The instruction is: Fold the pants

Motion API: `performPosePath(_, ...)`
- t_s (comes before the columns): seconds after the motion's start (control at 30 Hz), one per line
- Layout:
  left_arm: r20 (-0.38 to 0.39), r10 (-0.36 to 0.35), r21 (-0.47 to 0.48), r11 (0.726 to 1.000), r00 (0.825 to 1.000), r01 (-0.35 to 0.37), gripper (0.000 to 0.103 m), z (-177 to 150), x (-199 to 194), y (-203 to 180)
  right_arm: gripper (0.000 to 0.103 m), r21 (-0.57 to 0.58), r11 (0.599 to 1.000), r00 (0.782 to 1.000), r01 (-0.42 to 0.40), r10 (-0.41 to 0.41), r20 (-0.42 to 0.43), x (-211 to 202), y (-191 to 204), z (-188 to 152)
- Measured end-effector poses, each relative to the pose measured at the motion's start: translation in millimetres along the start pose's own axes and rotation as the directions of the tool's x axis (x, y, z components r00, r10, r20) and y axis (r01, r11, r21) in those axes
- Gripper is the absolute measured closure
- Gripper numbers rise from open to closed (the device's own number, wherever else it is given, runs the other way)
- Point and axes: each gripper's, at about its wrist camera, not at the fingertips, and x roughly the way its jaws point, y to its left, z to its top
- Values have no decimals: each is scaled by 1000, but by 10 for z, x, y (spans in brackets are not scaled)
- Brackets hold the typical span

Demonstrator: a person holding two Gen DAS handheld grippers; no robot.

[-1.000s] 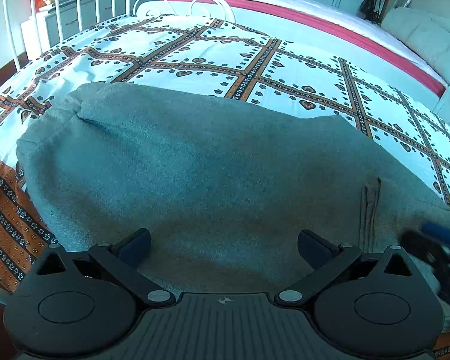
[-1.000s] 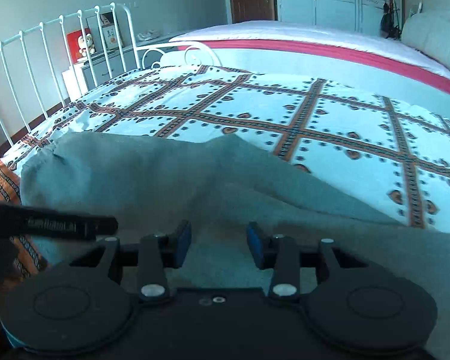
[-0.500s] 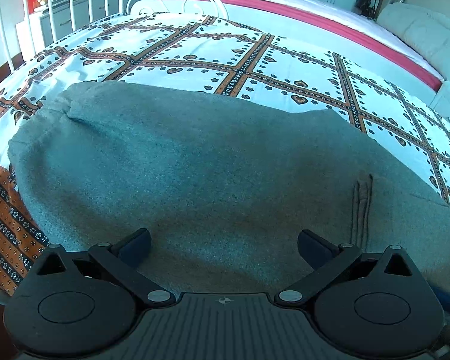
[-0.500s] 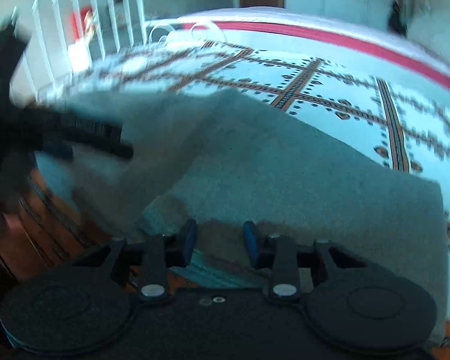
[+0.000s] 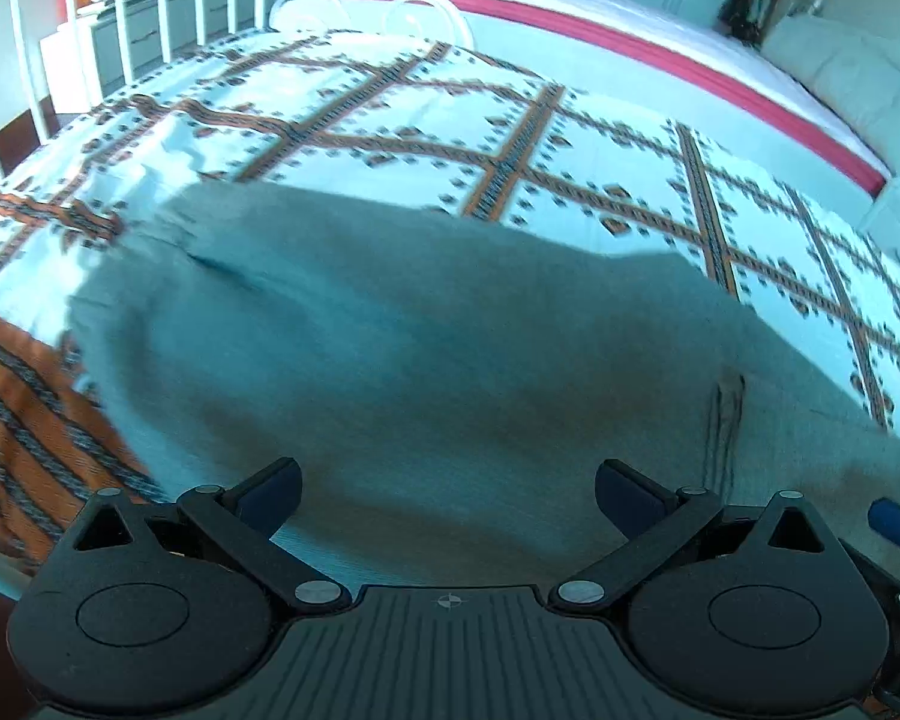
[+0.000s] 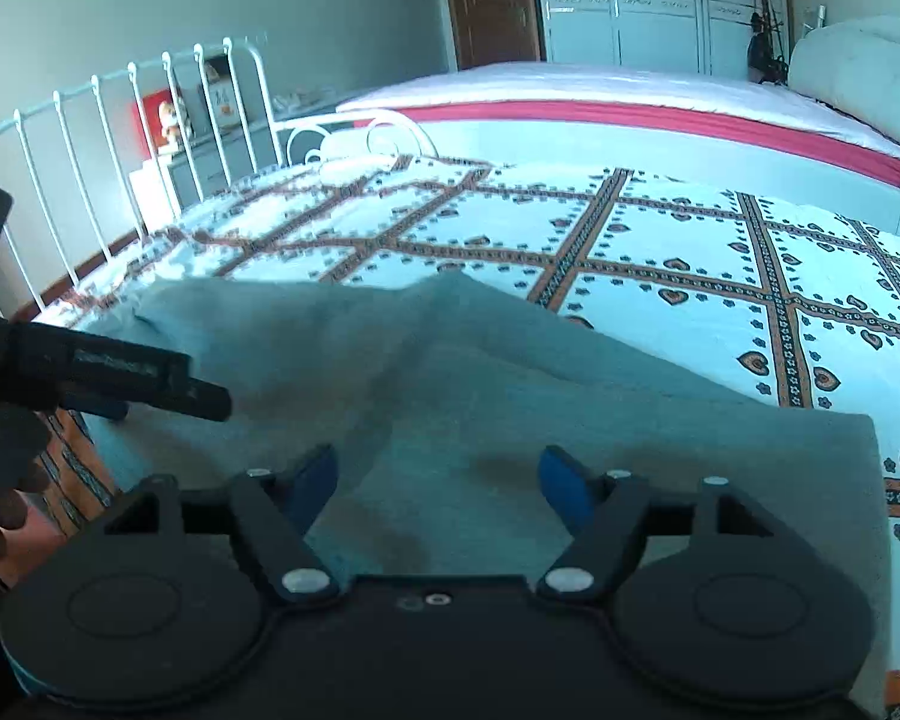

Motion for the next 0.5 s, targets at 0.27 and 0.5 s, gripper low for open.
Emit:
performPosePath(0.27, -10, 63, -193, 979, 998, -64, 0, 80, -70, 711, 31, 51, 999, 1000, -18, 19, -11, 27, -20, -48)
performPosePath(0.5, -70, 56, -400, 913, 996, -80, 0, -57, 106, 1255, 27, 60, 998, 1000, -25, 26, -5, 24, 7, -72)
